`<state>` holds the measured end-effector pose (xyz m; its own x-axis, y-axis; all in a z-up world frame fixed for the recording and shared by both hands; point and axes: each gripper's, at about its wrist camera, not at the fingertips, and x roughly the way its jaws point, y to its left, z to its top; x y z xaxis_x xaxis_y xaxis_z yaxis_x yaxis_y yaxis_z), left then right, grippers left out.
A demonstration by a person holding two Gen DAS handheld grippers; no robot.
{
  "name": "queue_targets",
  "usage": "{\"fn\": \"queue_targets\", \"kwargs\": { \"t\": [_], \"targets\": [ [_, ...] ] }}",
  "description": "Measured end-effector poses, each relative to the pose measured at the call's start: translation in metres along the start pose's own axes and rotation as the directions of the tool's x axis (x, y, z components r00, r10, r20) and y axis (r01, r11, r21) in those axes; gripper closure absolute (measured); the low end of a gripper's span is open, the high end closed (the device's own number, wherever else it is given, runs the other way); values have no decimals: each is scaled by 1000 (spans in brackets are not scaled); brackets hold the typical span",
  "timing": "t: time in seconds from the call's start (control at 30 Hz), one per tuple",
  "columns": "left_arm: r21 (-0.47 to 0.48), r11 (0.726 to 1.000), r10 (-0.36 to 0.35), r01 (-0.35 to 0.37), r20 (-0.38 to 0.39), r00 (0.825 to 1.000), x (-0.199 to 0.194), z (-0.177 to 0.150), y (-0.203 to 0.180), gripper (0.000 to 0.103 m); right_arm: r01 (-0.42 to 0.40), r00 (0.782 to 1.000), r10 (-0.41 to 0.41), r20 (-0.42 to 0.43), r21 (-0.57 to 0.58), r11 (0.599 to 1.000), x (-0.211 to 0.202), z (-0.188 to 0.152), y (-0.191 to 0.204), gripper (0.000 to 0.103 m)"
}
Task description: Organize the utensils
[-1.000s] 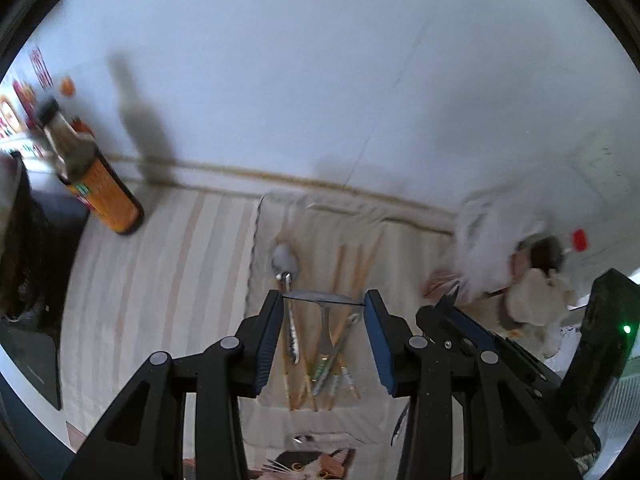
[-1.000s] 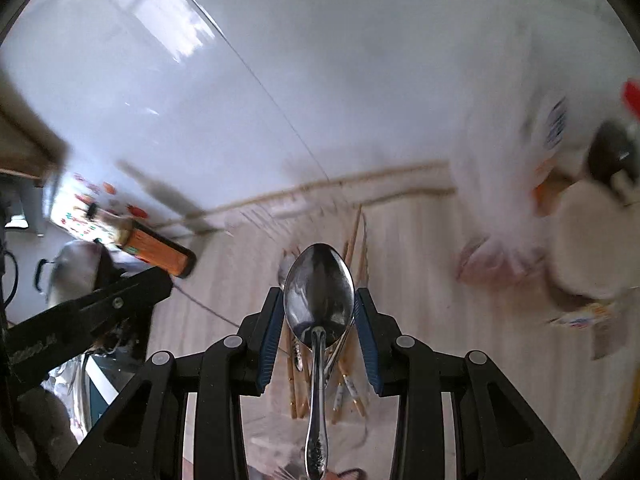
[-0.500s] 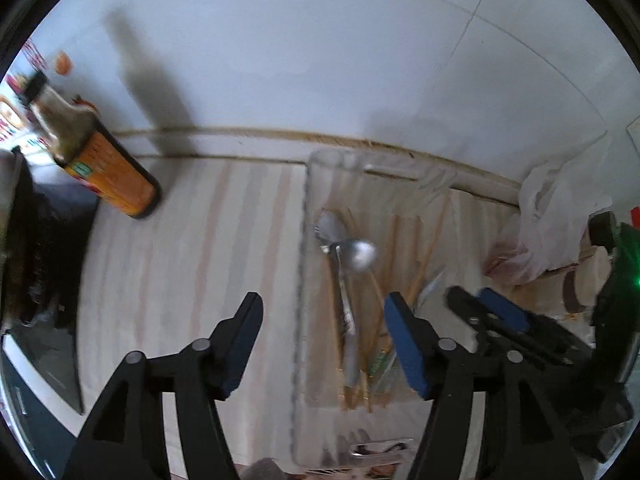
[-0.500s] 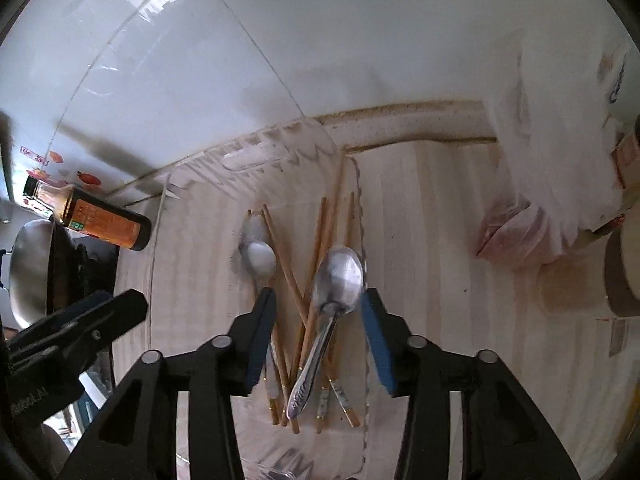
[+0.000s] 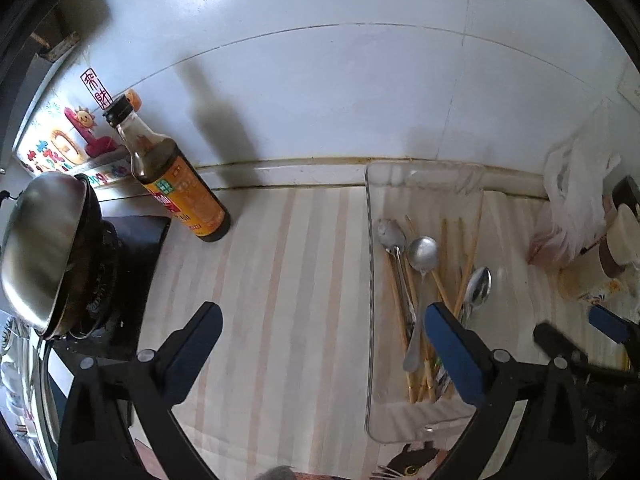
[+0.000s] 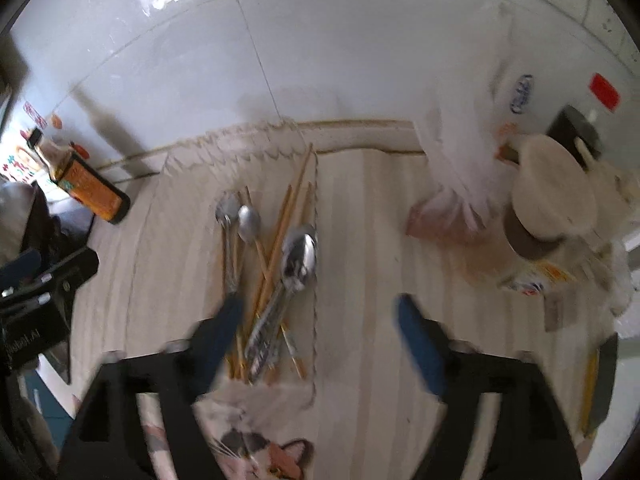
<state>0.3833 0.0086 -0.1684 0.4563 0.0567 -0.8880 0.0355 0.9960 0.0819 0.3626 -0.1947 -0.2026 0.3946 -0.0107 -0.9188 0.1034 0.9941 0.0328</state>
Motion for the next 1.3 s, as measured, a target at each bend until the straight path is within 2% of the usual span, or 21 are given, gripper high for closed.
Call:
{"fn": "queue_targets", "kwargs": {
  "t": [0.03,0.33,0.47,0.6,0.93,1.3],
  "targets": [
    [11,1000,-1,1,1,1000,0,-3,0,0,12,1000,-12,-2,3,1000,-2,-4,-1,3],
    [52,998,-41,40,15,999,-7,-24,0,0,138,990,-138,10,46,989,-21,-33,-4,0],
    [73,996,-47,44,39,998,-17,-33,2,0,173,983,-175,49,47,984,-36,-39,3,0],
    [49,997,-57,54,58,997,-38,-43,11,0,179,979,-184,94,57,982,-61,-49,7,0],
    [10,998,-55,54,190,980,-136,-87,20,0,163,949,-166,267,33,986,-160,-94,15,0],
    [-37,996,-62,77,309,949,-252,-147,33,0,163,895,-145,421,-6,987,-283,-165,18,0]
  ]
}}
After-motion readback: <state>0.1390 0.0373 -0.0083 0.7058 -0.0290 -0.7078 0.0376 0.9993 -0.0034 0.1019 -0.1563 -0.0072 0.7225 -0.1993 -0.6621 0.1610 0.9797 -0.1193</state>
